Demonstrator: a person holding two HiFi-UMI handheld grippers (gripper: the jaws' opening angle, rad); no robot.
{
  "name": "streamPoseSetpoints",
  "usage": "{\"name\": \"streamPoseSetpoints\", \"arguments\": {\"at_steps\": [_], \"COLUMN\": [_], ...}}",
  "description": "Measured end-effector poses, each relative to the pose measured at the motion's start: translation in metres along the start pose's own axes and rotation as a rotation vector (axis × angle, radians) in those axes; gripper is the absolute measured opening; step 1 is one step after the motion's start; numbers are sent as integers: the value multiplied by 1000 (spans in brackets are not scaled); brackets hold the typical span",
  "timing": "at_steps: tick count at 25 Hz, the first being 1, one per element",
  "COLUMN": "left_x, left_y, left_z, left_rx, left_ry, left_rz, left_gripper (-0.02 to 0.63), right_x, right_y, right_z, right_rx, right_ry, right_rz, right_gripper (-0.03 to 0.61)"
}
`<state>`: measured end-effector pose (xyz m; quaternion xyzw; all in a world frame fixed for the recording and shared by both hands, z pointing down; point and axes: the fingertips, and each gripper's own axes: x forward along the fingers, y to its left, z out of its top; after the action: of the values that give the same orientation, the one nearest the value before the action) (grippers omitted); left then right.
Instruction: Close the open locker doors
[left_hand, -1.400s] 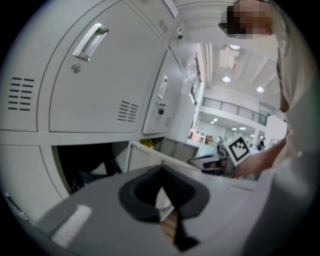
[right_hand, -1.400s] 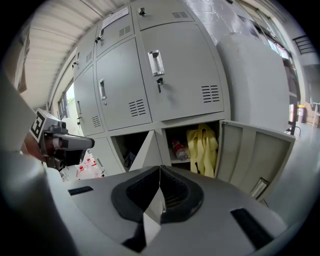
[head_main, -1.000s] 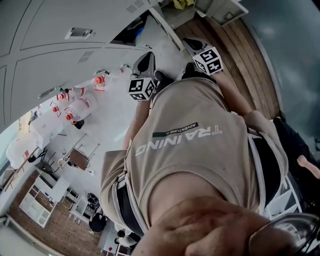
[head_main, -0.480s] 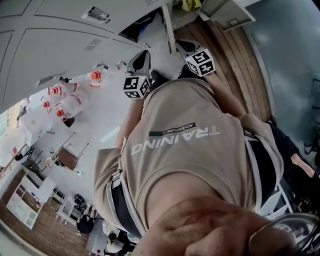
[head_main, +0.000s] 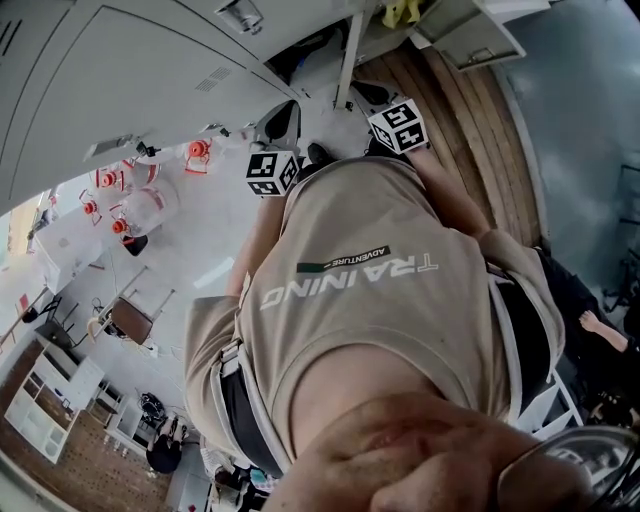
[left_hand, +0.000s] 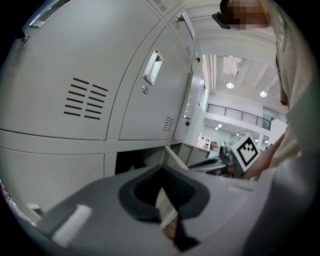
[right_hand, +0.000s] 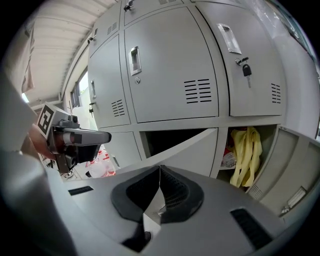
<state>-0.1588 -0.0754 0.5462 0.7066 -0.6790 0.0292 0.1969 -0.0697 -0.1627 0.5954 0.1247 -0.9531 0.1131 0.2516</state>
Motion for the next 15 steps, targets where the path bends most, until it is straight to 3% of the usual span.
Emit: {"name": "streamPoseSetpoints", "arguments": {"at_steps": [15], "left_x": [-23], "left_y": [61], "left_z": [0], "left_rx": [3], "left_ry": [-5], "left_rz": [7], "left_gripper": [5], "right_x": [69], "right_y": [28], "right_z": [39], "right_rx": [-61], "right_ry": [-9], "right_rz": [-9], "right_gripper": [14]}}
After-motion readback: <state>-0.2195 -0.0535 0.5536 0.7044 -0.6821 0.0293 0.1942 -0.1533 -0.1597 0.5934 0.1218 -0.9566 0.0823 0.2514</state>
